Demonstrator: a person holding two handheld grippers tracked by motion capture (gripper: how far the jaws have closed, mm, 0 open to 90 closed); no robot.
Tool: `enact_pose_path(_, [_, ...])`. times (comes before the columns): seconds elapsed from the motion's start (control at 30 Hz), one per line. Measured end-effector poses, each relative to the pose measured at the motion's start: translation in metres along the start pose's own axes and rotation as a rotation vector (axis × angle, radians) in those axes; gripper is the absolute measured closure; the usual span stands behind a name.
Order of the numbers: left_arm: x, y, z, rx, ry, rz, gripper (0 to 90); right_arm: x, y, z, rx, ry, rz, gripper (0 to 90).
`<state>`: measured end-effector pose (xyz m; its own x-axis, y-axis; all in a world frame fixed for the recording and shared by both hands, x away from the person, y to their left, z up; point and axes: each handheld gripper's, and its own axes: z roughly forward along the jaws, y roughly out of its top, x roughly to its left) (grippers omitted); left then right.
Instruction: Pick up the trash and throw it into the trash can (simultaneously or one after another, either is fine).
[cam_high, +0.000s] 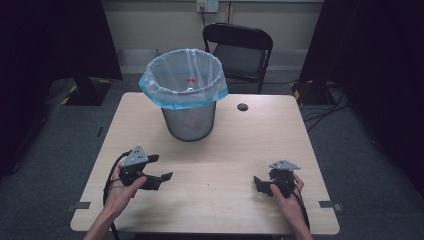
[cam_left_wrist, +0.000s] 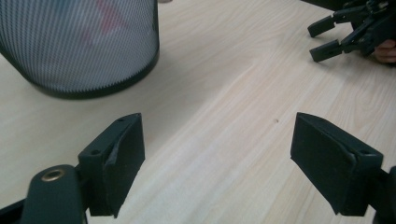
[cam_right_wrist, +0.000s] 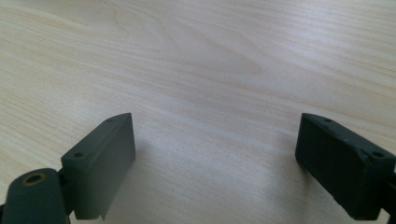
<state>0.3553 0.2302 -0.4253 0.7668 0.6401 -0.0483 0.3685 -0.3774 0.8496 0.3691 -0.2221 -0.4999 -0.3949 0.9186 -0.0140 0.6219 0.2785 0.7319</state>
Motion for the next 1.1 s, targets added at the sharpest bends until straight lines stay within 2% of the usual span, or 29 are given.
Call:
enact_pose_path(0.23, [0.001, -0.023, 0.009, 0.069, 0.028, -0.022, 17.4, 0.0, 0.0, 0.0, 0.0, 0.0, 0.0, 11.3])
enact_pose_path(0.63, [0.01, -0.058, 0.017, 0.116, 0.077, -0.128, 17.8, 0.0, 0.0, 0.0, 0.0, 0.0, 0.0, 11.3])
enact_pose_path(0.73, [0.009, -0.063, 0.02, 0.147, 0.086, -0.129, 17.9, 0.0, 0.0, 0.0, 0.0, 0.0, 0.0, 11.3])
enact_pose_path(0.9, [0.008, -0.067, 0.025, 0.177, 0.112, -0.099, 18.0, 0.0, 0.0, 0.0, 0.0, 0.0, 0.0, 11.2])
enact_pose_path(0.97, [0.007, -0.069, 0.028, 0.183, 0.134, -0.069, 17.1, 0.0, 0.0, 0.0, 0.0, 0.001, 0.001, 11.3])
enact_pose_path(1.03, [0.007, -0.069, 0.029, 0.176, 0.144, -0.07, 16.8, 0.0, 0.0, 0.0, 0.0, 0.001, 0.0, 11.3])
enact_pose_path(1.1, [0.005, -0.069, 0.031, 0.181, 0.151, -0.055, 16.4, 0.0, 0.0, 0.0, 0.0, 0.0, 0.0, 11.3])
